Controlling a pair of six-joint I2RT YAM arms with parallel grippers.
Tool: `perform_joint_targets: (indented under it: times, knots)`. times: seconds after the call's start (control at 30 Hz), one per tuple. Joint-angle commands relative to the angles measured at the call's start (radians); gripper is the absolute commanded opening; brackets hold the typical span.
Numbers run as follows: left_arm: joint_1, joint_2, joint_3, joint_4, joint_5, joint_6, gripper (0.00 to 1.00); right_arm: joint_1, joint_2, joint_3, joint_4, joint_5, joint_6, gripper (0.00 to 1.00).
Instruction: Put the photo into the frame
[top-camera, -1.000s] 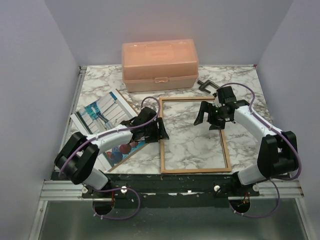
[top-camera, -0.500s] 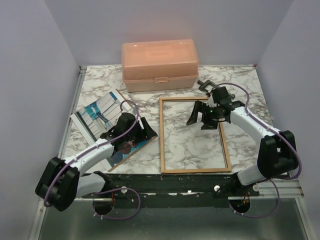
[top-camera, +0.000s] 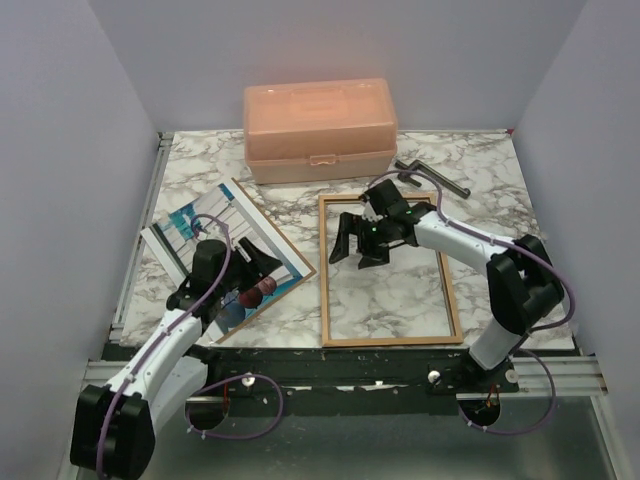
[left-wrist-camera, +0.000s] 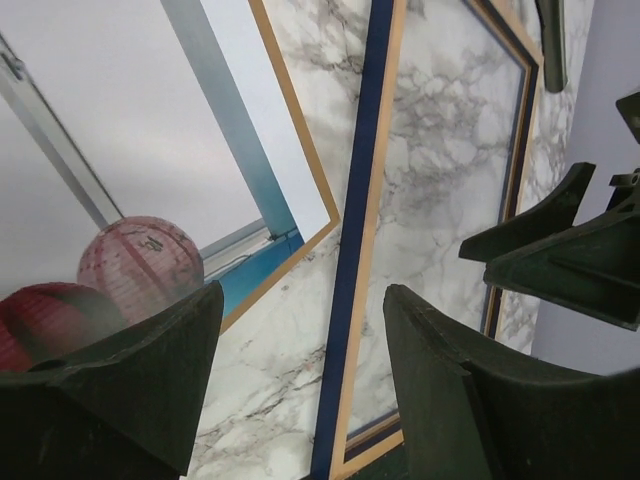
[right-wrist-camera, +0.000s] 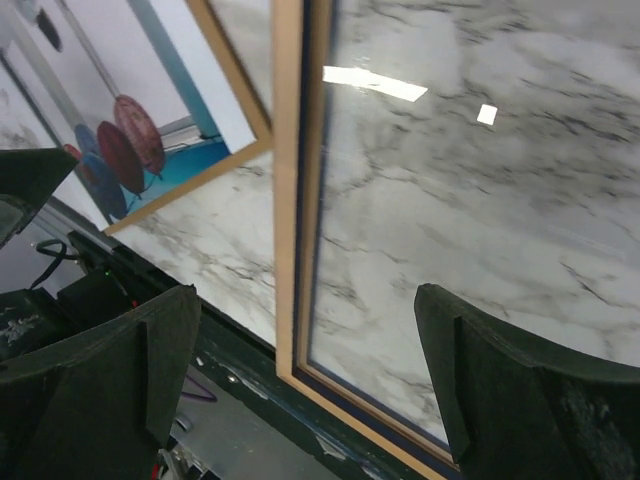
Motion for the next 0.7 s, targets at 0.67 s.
perform_joint_targets:
  times: [0.67]
  knots:
    - [0.046, -0.018, 0.142, -0.504, -0.323, 0.163, 0.6, 0.21, 0.319, 0.304, 0.071, 0.012, 0.094, 0.83]
